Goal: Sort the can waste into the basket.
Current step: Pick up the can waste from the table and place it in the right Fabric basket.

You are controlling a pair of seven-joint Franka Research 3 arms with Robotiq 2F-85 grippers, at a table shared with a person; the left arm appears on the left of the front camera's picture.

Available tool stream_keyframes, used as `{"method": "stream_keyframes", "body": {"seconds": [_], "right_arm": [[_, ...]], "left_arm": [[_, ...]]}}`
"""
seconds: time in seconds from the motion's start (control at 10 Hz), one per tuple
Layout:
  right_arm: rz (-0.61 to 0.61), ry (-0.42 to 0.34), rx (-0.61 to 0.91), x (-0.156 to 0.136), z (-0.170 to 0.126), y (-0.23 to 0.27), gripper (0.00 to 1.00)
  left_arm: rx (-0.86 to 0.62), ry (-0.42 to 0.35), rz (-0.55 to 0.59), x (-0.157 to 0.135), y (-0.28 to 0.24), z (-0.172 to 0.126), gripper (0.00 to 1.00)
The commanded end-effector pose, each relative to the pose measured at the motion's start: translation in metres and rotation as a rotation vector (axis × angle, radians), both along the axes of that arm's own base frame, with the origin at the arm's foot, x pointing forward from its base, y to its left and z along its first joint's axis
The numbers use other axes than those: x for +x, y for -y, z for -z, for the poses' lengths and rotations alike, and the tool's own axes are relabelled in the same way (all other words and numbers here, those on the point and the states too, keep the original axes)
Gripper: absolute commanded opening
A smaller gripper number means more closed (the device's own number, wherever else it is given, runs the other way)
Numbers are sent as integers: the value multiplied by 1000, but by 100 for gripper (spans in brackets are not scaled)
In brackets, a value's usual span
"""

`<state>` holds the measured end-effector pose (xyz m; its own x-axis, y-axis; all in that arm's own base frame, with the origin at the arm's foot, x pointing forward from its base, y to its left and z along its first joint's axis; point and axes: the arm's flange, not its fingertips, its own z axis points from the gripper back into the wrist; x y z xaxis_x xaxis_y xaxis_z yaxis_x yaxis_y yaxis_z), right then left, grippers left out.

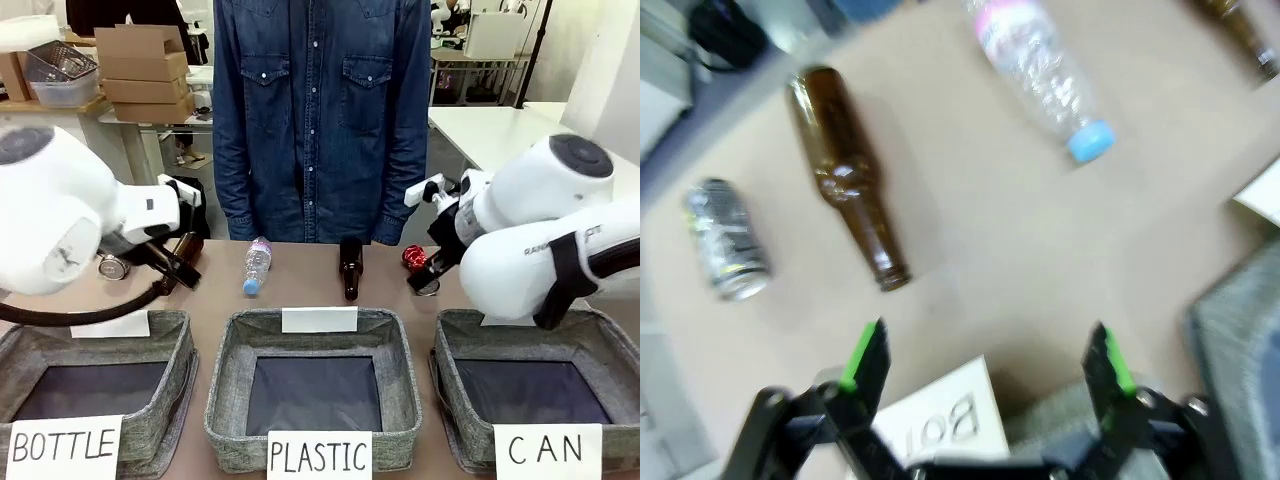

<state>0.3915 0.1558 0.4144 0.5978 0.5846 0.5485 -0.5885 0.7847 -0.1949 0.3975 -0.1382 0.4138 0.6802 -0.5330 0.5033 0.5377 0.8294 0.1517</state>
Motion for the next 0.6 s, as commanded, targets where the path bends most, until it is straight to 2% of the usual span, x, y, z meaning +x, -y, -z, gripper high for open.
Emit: {"method": "stream_keyframes", "body": {"seconds": [0.0,0.1,0.2,0.3,0.4,0.5], "right_arm": [[-15,145,-8,-81,-71,62,100],[-5,179,-9,-99,-74,69,100],[92,154,4,-91,-66,60,100],[7,141,15,-27,-92,33,100],[-26,141,-4,-29,-90,31,100],[-61,116,53,-33,-89,40,100]], "left_arm": [[41,104,29,-108,-46,-83,100],[47,183,36,-130,-50,-88,100],[53,178,68,-121,-37,-76,100],[22,110,11,-44,-22,-102,100],[32,159,28,-68,-27,-134,100],[-36,102,62,-65,-32,-134,100]]}}
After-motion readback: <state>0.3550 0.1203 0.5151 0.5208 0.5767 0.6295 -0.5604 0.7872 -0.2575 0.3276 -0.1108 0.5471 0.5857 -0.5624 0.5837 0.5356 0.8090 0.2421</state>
